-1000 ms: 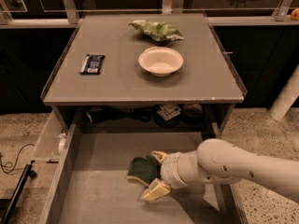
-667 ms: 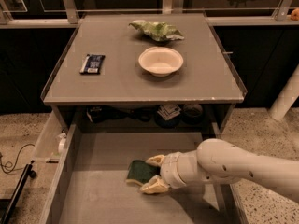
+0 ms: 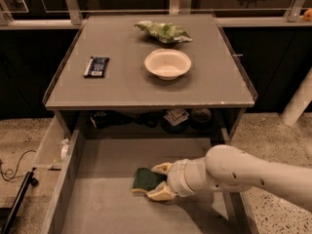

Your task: Pick sponge from top drawer and place on counter

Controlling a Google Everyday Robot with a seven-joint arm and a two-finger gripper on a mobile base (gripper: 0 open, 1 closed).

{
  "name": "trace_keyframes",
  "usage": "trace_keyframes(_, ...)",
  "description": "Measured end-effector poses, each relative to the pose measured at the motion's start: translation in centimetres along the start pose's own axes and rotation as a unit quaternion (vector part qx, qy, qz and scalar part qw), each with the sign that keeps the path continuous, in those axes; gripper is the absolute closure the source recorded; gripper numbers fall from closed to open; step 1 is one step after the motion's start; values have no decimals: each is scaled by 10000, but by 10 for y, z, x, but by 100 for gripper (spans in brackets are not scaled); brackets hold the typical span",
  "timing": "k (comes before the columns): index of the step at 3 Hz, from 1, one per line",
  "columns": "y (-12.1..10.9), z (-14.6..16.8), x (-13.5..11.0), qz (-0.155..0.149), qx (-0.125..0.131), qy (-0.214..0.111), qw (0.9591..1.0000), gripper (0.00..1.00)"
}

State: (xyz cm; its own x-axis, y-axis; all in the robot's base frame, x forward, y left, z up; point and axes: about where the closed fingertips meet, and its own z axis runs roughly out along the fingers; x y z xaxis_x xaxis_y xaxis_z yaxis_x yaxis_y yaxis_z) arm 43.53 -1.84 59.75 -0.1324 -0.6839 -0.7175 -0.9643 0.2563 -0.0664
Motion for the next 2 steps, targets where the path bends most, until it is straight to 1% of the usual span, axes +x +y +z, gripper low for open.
trace_keyframes(1,12,1,-2,37,-239,-25,9997,100)
trace_keyframes(2,12,-27,-16,104,-314,-134,9994,100)
